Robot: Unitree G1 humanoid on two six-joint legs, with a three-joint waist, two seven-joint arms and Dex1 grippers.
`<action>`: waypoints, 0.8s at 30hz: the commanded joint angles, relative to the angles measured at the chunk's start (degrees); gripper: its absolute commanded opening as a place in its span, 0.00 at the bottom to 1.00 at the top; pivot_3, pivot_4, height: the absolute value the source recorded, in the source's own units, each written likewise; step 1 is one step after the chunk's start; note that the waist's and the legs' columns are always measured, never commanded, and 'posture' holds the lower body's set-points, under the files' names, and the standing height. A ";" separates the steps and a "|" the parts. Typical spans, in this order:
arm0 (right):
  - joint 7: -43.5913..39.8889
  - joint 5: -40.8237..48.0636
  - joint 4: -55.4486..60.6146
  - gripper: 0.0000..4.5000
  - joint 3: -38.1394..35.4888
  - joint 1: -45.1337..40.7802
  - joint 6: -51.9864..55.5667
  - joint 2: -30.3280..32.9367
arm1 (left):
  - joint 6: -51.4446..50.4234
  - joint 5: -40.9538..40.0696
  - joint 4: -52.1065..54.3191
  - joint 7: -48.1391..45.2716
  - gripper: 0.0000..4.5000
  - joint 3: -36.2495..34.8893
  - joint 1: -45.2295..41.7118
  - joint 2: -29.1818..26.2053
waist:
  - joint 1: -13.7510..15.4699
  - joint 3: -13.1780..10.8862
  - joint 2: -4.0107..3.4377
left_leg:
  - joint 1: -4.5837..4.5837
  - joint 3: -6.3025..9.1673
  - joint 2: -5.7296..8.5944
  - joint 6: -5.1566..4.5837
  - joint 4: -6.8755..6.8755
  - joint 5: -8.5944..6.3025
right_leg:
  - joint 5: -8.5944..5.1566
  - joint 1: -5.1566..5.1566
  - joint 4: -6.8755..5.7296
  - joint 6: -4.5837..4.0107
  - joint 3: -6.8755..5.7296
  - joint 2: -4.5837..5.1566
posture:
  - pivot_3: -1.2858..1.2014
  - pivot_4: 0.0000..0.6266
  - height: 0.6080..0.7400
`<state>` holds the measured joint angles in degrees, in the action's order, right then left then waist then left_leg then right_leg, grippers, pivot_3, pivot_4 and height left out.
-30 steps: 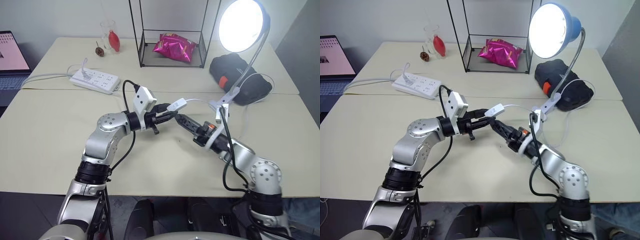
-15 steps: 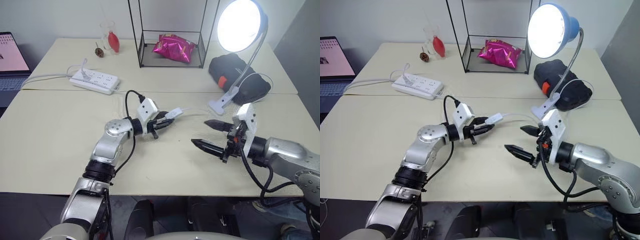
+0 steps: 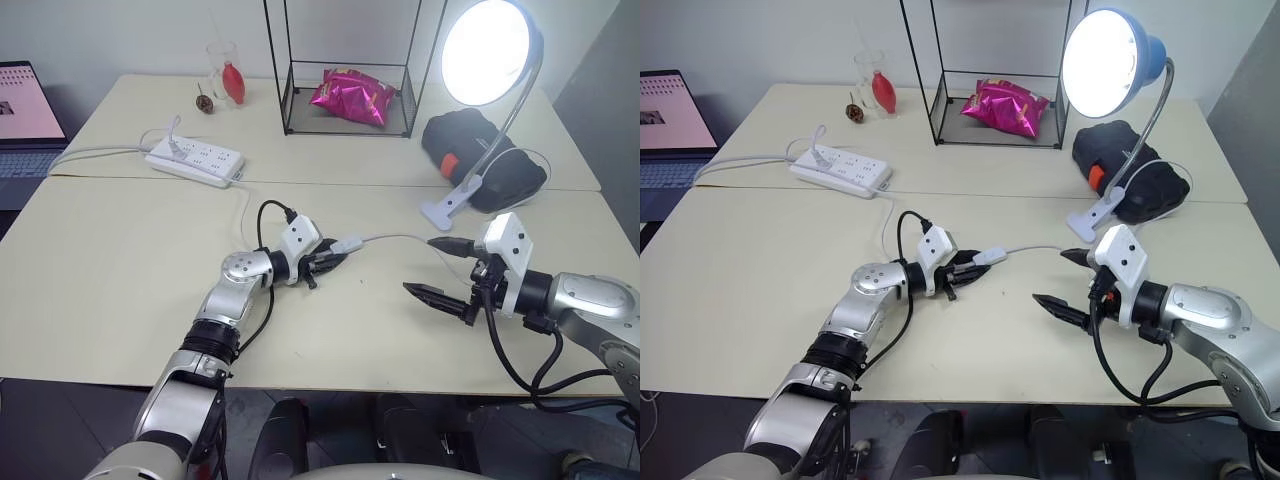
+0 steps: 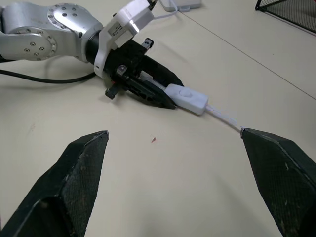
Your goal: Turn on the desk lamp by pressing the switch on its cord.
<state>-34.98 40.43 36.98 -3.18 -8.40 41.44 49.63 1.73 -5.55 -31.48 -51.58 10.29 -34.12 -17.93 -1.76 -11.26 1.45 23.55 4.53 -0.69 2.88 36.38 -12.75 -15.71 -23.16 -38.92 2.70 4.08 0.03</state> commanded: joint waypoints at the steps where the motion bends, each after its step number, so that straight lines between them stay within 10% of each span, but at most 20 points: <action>1: -1.43 -1.40 0.19 1.00 -0.67 -0.72 -1.36 -0.11 | 0.92 0.25 -0.65 -0.84 0.59 -0.03 -0.30 0.33 | 0.00 0.00 0.00 | 0.00 0.00 0.00 0.00 0.02 0.00 | 0.00 0.00 -0.01 0.01 0.00 0.00 | 0.52 0.24 1.00; 9: -4.18 -5.48 -3.10 1.00 0.13 -2.01 -4.05 -0.88 | -1.01 -0.40 6.66 1.28 0.99 -2.38 1.07 -1.76 | -0.14 0.00 0.00 | 0.00 0.00 -0.01 0.00 0.14 0.00 | 0.03 0.02 -0.05 0.03 0.01 0.00 | 0.52 0.24 1.00; 24: -16.20 -9.88 -14.42 1.00 -1.22 -6.23 -13.16 0.63 | -25.80 -9.64 44.82 -0.50 1.00 -12.08 15.15 -18.97 | -0.31 -0.01 -0.02 | -0.01 0.00 -0.08 0.00 0.27 0.00 | 0.05 0.05 -0.10 0.04 0.00 0.00 | 0.52 0.24 1.00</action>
<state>-48.74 30.23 22.94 -2.17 -13.10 30.17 49.09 -21.88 -13.07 8.46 -51.45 1.41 -20.29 -34.69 -2.07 -11.27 1.43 23.53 4.53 -0.78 2.88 36.66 -12.75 -15.66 -23.11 -39.03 2.73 4.08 0.02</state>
